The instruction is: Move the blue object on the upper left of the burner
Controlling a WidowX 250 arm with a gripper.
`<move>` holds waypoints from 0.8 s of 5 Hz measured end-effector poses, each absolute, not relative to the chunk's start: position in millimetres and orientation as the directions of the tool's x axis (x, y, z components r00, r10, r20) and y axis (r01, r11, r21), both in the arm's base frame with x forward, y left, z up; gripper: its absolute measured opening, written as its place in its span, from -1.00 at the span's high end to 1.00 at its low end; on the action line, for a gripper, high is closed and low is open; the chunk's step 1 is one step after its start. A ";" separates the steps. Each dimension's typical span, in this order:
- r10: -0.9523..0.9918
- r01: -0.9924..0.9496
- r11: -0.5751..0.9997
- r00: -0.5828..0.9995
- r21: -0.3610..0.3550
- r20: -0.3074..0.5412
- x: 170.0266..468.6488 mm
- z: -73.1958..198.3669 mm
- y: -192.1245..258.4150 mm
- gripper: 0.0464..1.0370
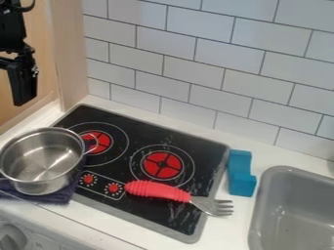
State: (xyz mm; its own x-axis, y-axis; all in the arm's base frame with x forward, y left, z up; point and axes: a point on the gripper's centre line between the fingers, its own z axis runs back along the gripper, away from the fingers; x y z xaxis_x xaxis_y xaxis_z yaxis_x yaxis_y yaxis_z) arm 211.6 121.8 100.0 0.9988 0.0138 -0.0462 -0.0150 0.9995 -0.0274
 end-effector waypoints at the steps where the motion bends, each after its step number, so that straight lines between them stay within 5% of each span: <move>1: 0.017 -0.021 0.999 0.996 -0.047 -0.082 205.8 91.1 118.4 -0.92; 4: -0.122 0.120 0.992 0.991 -0.029 -0.059 236.9 98.9 68.2 -0.92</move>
State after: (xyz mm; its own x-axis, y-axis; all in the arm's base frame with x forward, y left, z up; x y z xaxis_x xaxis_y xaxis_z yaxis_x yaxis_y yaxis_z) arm 236.9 68.2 98.9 0.9908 -0.1218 -0.0595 0.1203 0.9923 -0.0285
